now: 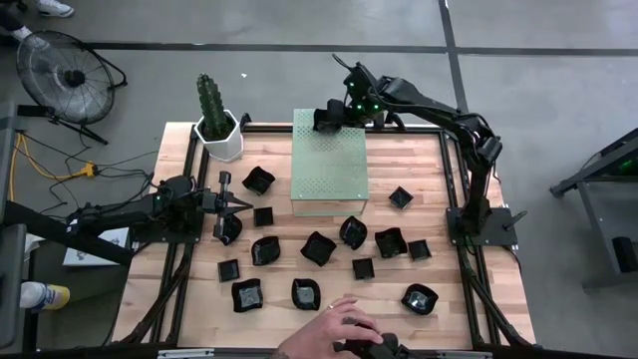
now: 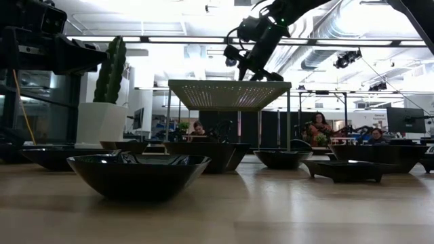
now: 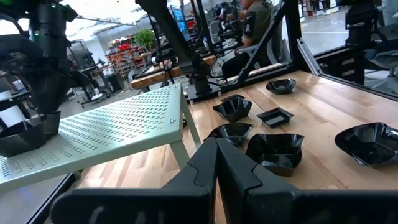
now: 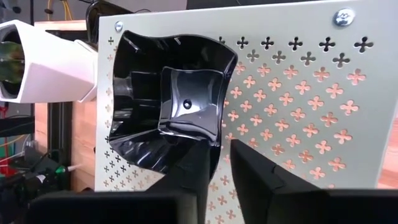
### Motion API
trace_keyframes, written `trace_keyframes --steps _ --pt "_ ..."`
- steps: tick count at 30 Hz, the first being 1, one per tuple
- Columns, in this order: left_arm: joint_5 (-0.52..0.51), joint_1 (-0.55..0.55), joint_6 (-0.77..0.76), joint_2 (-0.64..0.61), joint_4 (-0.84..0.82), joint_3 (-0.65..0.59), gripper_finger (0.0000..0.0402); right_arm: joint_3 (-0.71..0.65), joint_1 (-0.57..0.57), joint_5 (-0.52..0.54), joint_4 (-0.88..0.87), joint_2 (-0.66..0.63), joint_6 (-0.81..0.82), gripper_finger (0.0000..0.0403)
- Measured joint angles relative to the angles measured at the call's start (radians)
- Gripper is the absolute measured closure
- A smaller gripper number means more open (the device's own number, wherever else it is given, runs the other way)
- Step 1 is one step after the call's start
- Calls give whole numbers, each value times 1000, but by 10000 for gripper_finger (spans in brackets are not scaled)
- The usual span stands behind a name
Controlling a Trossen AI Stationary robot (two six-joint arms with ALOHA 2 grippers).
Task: Pick & Place Mini shaped plates
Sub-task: Stack the black distorted square plate on top of the black distorted square plate on the shelf
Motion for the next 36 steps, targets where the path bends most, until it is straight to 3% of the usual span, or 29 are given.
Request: trace_keyframes --steps 12,24,36 --pt "0 0 0 0 0 0 399 0 5 -4 -25 -59 -144 278" --pt "0 0 0 0 0 0 399 0 45 31 -368 -210 -382 273" --pt "0 0 0 0 0 0 399 0 205 338 -700 -351 -384 272"
